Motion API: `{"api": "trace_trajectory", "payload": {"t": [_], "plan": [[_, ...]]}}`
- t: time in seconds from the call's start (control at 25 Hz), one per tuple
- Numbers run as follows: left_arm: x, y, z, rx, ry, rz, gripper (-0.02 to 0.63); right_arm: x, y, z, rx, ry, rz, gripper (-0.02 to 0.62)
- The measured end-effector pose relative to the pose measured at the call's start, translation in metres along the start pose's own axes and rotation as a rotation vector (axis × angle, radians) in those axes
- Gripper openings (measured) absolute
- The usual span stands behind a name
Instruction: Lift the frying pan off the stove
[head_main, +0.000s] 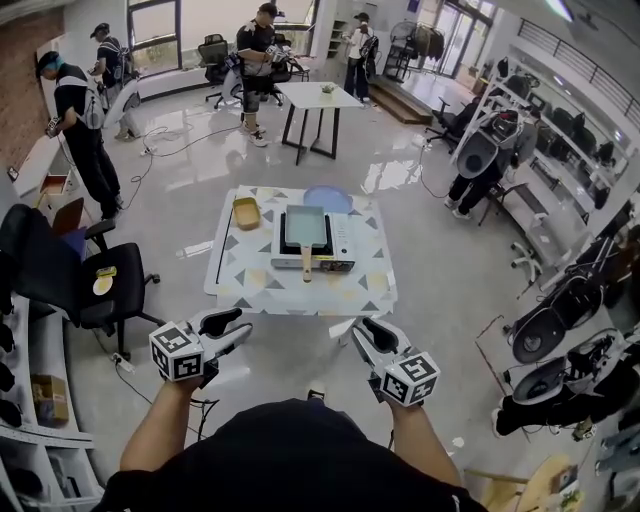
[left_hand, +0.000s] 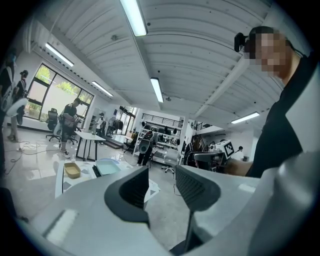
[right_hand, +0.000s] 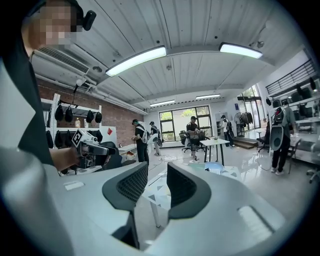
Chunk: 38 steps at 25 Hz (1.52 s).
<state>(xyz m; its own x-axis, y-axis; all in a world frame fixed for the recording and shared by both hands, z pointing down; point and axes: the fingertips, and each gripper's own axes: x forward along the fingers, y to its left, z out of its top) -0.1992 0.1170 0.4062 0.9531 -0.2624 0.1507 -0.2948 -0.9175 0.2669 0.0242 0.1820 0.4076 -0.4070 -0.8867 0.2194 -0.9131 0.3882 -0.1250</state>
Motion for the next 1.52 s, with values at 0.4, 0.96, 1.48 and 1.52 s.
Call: {"api": "trace_trajectory", "payload": {"t": [0.4, 0.96, 1.48, 1.52], "plan": [[0.034, 0.025, -0.004, -0.035, 0.027, 0.027, 0.167, 0.028, -0.04, -0.001, 0.022, 0.021, 0.04, 0.146], [0.089, 0.075, -0.007, -0.097, 0.048, 0.042, 0.167, 0.079, -0.099, -0.002, 0.044, 0.062, 0.079, 0.146], [0.138, 0.114, 0.009, -0.146, 0.044, 0.105, 0.169, 0.126, -0.162, 0.017, 0.062, 0.081, 0.146, 0.146], [0.14, 0.115, 0.011, -0.148, 0.043, 0.113, 0.169, 0.129, -0.166, 0.02, 0.062, 0.082, 0.154, 0.146]]}}
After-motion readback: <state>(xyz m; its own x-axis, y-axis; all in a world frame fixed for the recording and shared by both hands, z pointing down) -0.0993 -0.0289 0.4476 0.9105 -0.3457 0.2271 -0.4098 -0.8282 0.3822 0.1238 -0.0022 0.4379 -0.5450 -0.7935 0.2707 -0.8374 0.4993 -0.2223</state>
